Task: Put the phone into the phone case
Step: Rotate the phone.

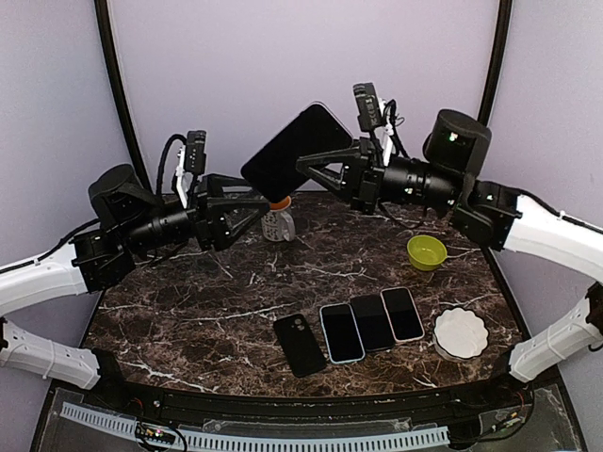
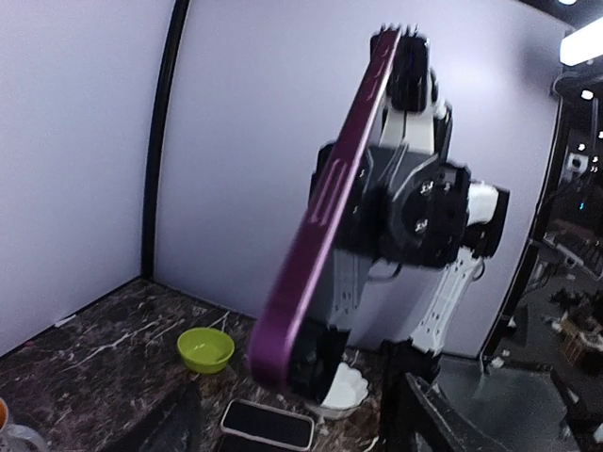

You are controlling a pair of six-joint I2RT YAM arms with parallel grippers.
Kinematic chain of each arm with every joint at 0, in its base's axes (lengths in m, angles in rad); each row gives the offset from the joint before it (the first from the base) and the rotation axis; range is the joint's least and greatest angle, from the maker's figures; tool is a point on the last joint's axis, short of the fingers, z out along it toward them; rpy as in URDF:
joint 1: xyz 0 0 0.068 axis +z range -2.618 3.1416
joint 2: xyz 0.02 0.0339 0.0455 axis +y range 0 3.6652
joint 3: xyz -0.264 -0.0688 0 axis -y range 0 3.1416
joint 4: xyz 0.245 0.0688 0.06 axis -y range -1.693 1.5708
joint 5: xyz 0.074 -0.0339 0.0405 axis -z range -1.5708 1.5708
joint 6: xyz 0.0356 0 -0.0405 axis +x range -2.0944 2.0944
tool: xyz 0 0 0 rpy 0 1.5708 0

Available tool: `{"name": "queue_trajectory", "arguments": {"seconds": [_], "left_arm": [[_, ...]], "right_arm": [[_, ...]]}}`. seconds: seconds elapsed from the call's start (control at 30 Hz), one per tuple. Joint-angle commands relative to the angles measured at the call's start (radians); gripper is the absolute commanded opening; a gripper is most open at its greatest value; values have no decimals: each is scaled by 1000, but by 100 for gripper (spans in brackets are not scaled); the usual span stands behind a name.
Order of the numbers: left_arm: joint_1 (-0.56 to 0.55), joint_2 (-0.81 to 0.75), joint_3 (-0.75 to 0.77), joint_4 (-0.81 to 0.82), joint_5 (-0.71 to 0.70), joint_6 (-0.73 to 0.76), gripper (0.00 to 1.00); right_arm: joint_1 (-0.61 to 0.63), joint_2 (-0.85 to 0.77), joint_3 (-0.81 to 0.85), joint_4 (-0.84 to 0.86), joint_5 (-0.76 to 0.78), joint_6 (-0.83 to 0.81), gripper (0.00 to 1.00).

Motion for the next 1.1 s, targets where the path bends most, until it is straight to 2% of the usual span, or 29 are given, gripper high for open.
{"name": "queue_trajectory", "arguments": {"seconds": [0.0,0.07,0.17,0.27,0.4,0.5,0.57,0.6,0.63,0.67,0.73,0.83,0.93,0.97,1.0,1.07], "left_arm": [[-4,-64,67,-395,38,318,75],[-7,-66,75,-400,85,338,76],[-13,-58,74,-368,146,324,77],[-32,-27,94,-362,169,314,78],[-78,1,112,-349,177,313,85],[-96,4,115,-327,144,306,84],[-98,11,118,-324,131,304,67],[-98,18,121,-333,136,304,53],[-101,22,123,-347,146,304,44],[-102,27,125,-353,149,304,30],[-103,30,122,-365,150,304,16],[-104,24,113,-372,132,304,1],[-106,24,109,-363,100,304,0],[-107,22,105,-344,86,304,0],[-109,20,101,-329,33,287,0],[-113,12,77,-256,-91,253,0]], "right_arm": [[2,-14,253,-666,-197,-328,0],[2,21,348,-825,-197,-381,0],[3,79,461,-965,-207,-432,0],[6,137,548,-1028,-193,-461,0],[11,176,601,-1061,-192,-485,0],[16,192,630,-1088,-200,-499,0],[18,197,635,-1089,-197,-501,0],[19,197,635,-1088,-194,-500,0],[20,197,635,-1087,-192,-502,0],[20,195,635,-1084,-191,-502,0],[19,189,636,-1079,-191,-503,0],[19,178,631,-1061,-189,-500,0],[22,163,591,-997,-143,-451,0],[22,150,560,-947,-98,-406,15],[22,131,505,-864,-35,-341,36],[27,81,360,-647,141,-175,61]]}}
